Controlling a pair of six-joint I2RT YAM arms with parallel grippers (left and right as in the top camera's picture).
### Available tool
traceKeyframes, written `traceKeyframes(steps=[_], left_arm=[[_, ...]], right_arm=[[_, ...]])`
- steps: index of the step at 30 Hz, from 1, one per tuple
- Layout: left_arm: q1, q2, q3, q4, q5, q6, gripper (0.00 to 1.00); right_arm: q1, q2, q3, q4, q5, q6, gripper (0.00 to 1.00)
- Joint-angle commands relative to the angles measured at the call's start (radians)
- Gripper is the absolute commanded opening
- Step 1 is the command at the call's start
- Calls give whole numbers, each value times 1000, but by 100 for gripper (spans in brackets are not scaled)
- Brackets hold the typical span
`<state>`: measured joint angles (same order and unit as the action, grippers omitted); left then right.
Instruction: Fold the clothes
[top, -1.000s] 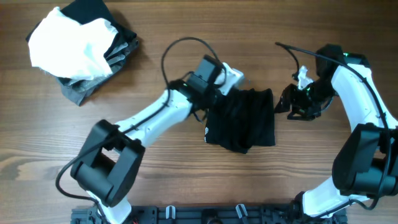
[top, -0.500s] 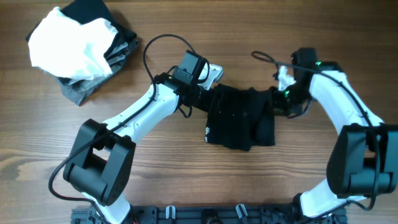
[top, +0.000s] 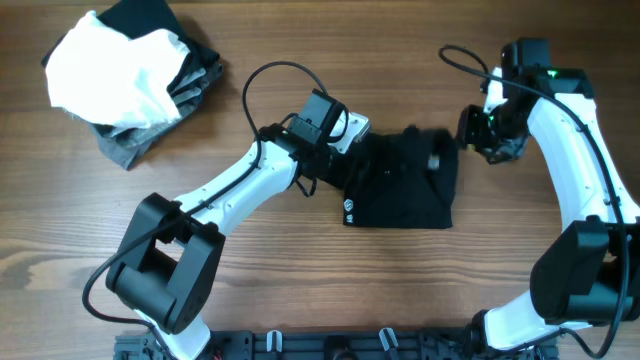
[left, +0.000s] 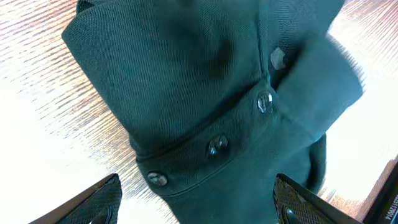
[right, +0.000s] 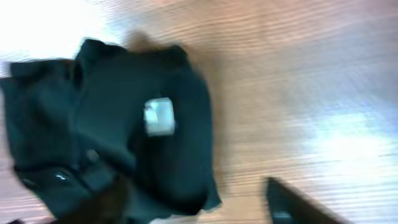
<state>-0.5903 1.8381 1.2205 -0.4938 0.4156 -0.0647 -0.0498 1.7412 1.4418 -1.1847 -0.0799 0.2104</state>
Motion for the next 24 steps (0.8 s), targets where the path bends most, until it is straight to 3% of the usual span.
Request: traceKeyframes(steps=[1, 3, 5, 8, 10, 11, 13, 14, 18, 24], left_arm=[[-3, 10, -11, 2, -2, 9, 77], [-3, 10, -11, 2, -3, 9, 73], [-3, 10, -11, 2, -3, 9, 64], [-3, 10, -11, -1, -3, 9, 61], [-3, 10, -11, -20, -3, 9, 71], [-3, 10, -11, -28, -3, 9, 72], [-3, 10, -11, -40, -3, 9, 72], [-3, 10, -11, -42, -2, 9, 72], [-3, 10, -11, -47, -2, 8, 71], [-3, 14, -11, -50, -2, 8, 76]], right_arm=[[-22, -10, 9, -45, 9, -31, 71], [-18, -10, 1, -68, -213, -239, 61], [1, -10, -46, -64, -312, -255, 59], [28, -10, -171, 44, -310, -247, 79], [41, -10, -299, 173, -312, -225, 83], [42, -10, -344, 214, -314, -225, 74], [41, -10, -386, 216, -321, -219, 18], [41, -13, -381, 190, -326, -200, 5], [41, -61, -354, 62, -201, -35, 4], [41, -71, -356, 32, -3, 136, 4]])
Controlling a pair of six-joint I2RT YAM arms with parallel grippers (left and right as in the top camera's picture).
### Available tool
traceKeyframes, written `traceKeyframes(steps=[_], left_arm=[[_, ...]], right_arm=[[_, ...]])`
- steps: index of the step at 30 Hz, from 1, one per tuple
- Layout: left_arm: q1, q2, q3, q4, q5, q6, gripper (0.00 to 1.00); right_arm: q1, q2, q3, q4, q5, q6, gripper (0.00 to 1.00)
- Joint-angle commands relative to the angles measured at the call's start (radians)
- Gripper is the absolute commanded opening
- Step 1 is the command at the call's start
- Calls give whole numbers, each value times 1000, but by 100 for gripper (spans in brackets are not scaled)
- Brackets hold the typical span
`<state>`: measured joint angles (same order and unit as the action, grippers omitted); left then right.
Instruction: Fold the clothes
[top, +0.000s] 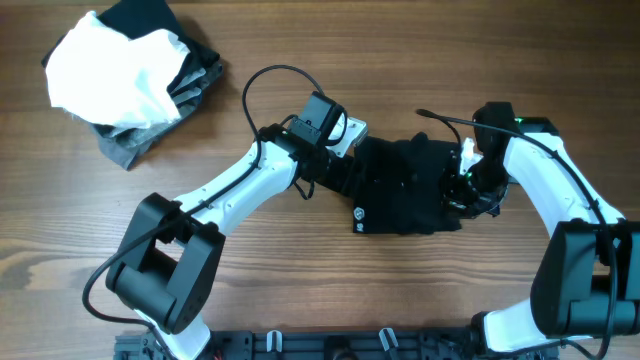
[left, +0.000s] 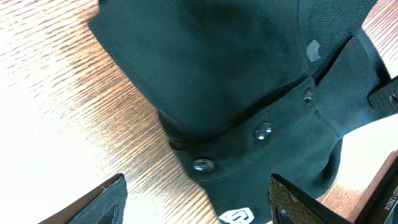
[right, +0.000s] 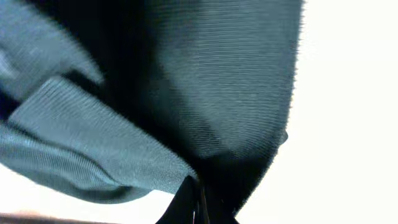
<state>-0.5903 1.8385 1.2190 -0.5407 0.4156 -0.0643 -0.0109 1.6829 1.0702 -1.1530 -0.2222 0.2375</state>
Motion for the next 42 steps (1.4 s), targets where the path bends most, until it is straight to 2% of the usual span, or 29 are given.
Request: traceKeyframes(steps=[1, 2, 3, 4, 5, 6, 8, 10, 13, 15, 16, 17, 19, 20, 22, 25, 26, 27, 28, 29, 30, 33, 34, 35, 37, 38, 39, 41, 42], left_arm=[[-4, 18, -9, -3, -2, 8, 78], [-3, 24, -9, -3, -2, 8, 82], [-3, 30, -9, -3, -2, 8, 85], [-4, 35, -9, -3, -2, 8, 86], [-4, 45, -9, -3, -2, 8, 84], [-4, 54, -9, -3, -1, 8, 78], [-6, 59, -9, 2, -2, 8, 76], [-14, 59, -9, 23, -1, 7, 72], [-35, 59, -9, 64, -2, 7, 72], [-52, 61, -9, 70, -3, 8, 73], [-56, 62, -9, 70, -3, 8, 75], [-60, 62, -9, 69, -3, 8, 78], [-64, 62, -9, 68, -2, 8, 80], [-65, 62, -9, 64, -2, 8, 82], [-65, 62, -9, 38, -2, 3, 84], [-65, 62, -9, 22, 60, -60, 86], [-65, 62, -9, 34, 127, -73, 84], [-65, 62, -9, 51, 191, -76, 76], [-65, 62, -9, 68, 243, -76, 71], [-65, 62, -9, 81, 277, -80, 69], [-64, 61, -8, 89, 307, -103, 71], [-51, 61, -7, 94, 315, -189, 72], [-45, 61, -7, 108, 335, -203, 68], [-38, 61, -7, 141, 377, -225, 54], [-33, 61, -7, 240, 457, -283, 13], [-37, 61, -7, 320, 474, -315, 4], [-47, 62, -7, 370, 458, -314, 4], [-61, 62, -7, 369, 364, -315, 4], [-82, 74, -8, 320, 219, -315, 4]], right_arm=[[2, -10, 14, 10, 175, 137, 11], [2, -10, 14, 21, 182, 131, 49], [0, -10, 15, 35, 189, 129, 66], [-10, -11, 23, 43, 186, 128, 72], [-35, -18, 45, 54, 164, 128, 73], [-66, -25, 73, 70, 111, 117, 74], [-121, -32, 117, 143, -114, -4, 74], [-142, -29, 117, 237, -277, -39, 75], [-115, -5, 116, 293, -303, -10, 73], [-89, 31, 112, 299, -240, 104, 63], [-82, 43, 111, 300, -220, 114, 60], [-74, 61, 109, 304, -195, 121, 50], [-71, 97, 108, 305, -139, 168, 11], [-71, 112, 107, 308, -97, 189, 4], [-75, 140, 106, 308, 77, 314, 4], [-77, 145, 106, 320, 111, 340, 4], [-77, 145, 106, 322, 110, 340, 4], [-77, 145, 106, 322, 111, 338, 9], [-77, 144, 106, 319, 109, 338, 33], [-77, 143, 107, 319, 101, 333, 51], [-82, 137, 107, 319, 86, 298, 58], [-100, 76, 108, 291, 72, 258, 60], [-107, 50, 108, 283, 73, 257, 60], [-115, 14, 108, 275, 72, 240, 61], [-120, -51, 108, 268, 72, 206, 61], [-120, -97, 108, 261, 72, 207, 61], [-120, -126, 108, 256, 72, 208, 62], [-120, -164, 108, 249, 65, 208, 63], [-120, -188, 108, 235, 55, 207, 64]])
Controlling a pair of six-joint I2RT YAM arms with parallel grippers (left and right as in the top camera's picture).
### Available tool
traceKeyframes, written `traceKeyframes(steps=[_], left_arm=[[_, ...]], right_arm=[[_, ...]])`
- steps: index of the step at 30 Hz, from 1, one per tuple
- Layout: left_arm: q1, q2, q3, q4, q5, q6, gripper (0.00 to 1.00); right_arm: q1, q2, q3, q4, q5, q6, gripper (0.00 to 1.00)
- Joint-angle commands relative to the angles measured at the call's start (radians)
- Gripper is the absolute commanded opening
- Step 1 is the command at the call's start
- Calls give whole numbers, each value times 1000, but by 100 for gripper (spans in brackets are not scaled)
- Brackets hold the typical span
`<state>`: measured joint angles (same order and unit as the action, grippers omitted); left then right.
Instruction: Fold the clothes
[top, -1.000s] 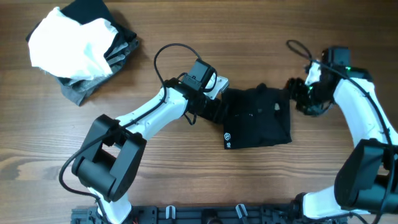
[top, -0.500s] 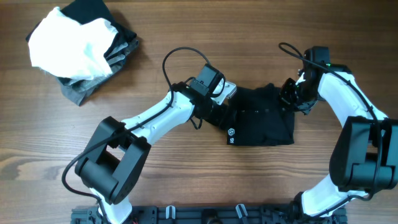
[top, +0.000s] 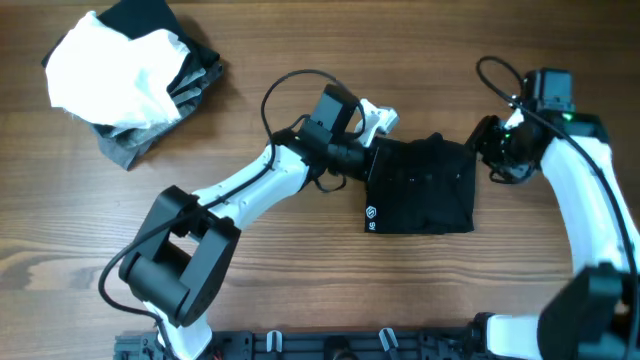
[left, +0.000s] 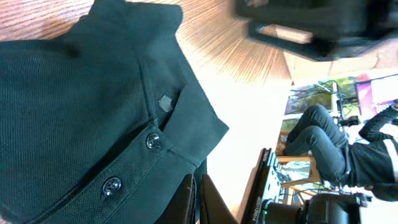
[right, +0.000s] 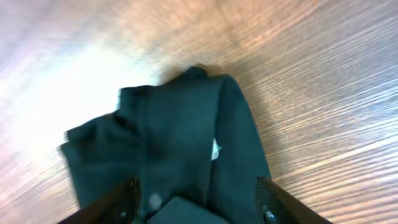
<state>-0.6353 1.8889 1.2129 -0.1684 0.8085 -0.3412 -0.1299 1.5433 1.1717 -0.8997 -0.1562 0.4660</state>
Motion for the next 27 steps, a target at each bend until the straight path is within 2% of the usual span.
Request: traceKeyframes(steps=[1, 6, 9, 10, 12, 15, 16, 17, 19, 21, 23, 25, 27], left_arm=[[-45, 43, -2, -74, -220, -38, 4], [-54, 243, -2, -47, -222, -64, 4], [-44, 283, -2, -14, -211, -63, 4], [-34, 269, 2, -7, -211, -63, 6], [-5, 224, 23, -11, -165, -63, 11], [50, 124, 37, -35, -91, -63, 23], [68, 91, 37, -54, -92, -59, 29], [89, 58, 37, -82, -92, -56, 39], [118, 32, 37, -130, -92, -56, 58], [140, 30, 36, -169, -95, -56, 71], [154, 34, 32, -210, -149, -55, 76], [157, 39, 31, -234, -217, -42, 76], [156, 51, 31, -245, -228, 30, 76]], right_arm=[[-1, -52, 6, -26, -22, -23, 64], [0, -53, 6, -38, -52, -22, 65], [14, -51, 6, -28, -136, -179, 64], [27, -48, 6, -40, -153, -246, 61], [47, -38, -3, -73, -152, -251, 49], [60, 8, -66, -72, -139, -146, 18], [60, 31, -97, -58, -125, -113, 13], [60, 56, -131, -26, -130, -101, 10], [61, 108, -193, 44, -184, -105, 5], [61, 150, -241, 107, -247, -124, 4], [61, 204, -280, 166, -264, -109, 4], [61, 252, -284, 185, -260, -91, 5], [61, 278, -284, 188, -259, -71, 4]])
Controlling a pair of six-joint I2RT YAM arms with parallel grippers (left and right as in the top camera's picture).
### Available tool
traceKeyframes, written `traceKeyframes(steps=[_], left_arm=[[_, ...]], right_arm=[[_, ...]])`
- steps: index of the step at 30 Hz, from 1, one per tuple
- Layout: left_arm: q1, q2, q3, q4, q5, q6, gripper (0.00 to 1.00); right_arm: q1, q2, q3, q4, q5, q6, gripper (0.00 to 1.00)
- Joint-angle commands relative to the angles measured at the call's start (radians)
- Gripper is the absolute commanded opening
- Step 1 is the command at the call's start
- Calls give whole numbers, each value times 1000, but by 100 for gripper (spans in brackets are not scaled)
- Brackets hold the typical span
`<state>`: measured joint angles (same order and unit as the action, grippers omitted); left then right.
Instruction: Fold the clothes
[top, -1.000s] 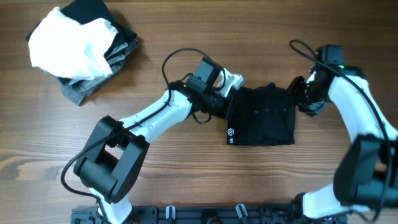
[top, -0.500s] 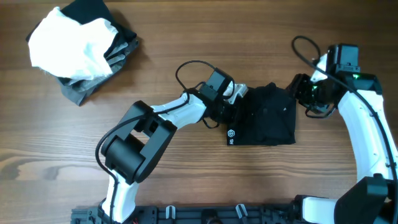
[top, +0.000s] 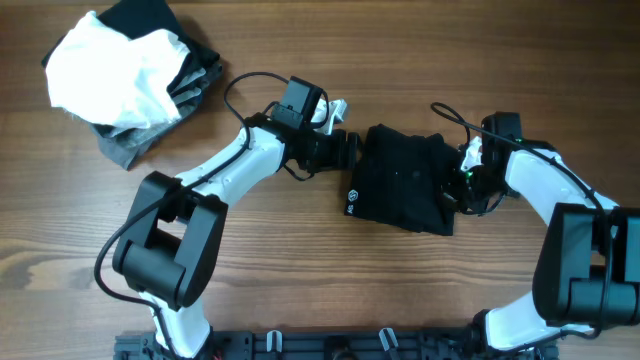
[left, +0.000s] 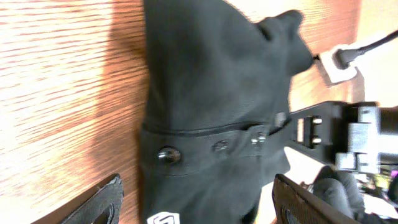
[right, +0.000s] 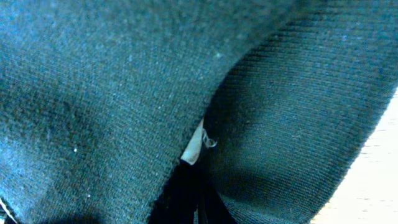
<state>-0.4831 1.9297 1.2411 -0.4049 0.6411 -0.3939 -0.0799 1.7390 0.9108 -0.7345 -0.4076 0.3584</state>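
A black button-up shirt (top: 402, 188), folded into a slightly tilted rectangle with a white logo at its near-left corner, lies at mid-table. My left gripper (top: 350, 150) is open just off the shirt's far-left corner. In the left wrist view its fingers (left: 102, 200) stand wide apart in front of the button placket (left: 211, 146). My right gripper (top: 463, 190) is at the shirt's right edge. The right wrist view is filled with dark fabric (right: 112, 87), and the jaws are shut on it (right: 198, 202).
A pile of clothes (top: 128, 75), a white garment on top of dark and grey ones, lies at the far-left corner of the wooden table (top: 300, 280). Cables loop above both wrists.
My left gripper has let go of the shirt, opened and now sits just left of it. My right gripper, then open off to the right, is now shut on the shirt's right edge. The shirt lies further left, tilted.
First both grippers were open, the left over the shirt's left part and the right off to its right. Then the right was shut on the right edge. Then the left held the shirt, which lay further right, with the right open. Now the right holds it again.
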Motion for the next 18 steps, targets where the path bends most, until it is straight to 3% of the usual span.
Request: traceKeyframes(steps=[1, 5, 9, 12, 14, 18], left_arm=[[3, 27, 2, -9, -60, 99, 77], [-4, 135, 2, 44, -47, 102, 87], [-28, 233, 2, 193, 176, 102, 95], [-68, 250, 2, 212, 196, 103, 96], [-99, 254, 2, 219, 195, 104, 93], [-177, 259, 2, 219, 113, 101, 71]], right_arm=[[11, 87, -23, 25, -8, 37, 4], [11, 87, -23, 32, -4, 36, 4], [11, 87, -23, 36, -5, 34, 4], [11, 87, -23, 39, -5, 34, 4], [11, 87, -23, 47, -5, 34, 4], [11, 87, -23, 50, -5, 34, 4]])
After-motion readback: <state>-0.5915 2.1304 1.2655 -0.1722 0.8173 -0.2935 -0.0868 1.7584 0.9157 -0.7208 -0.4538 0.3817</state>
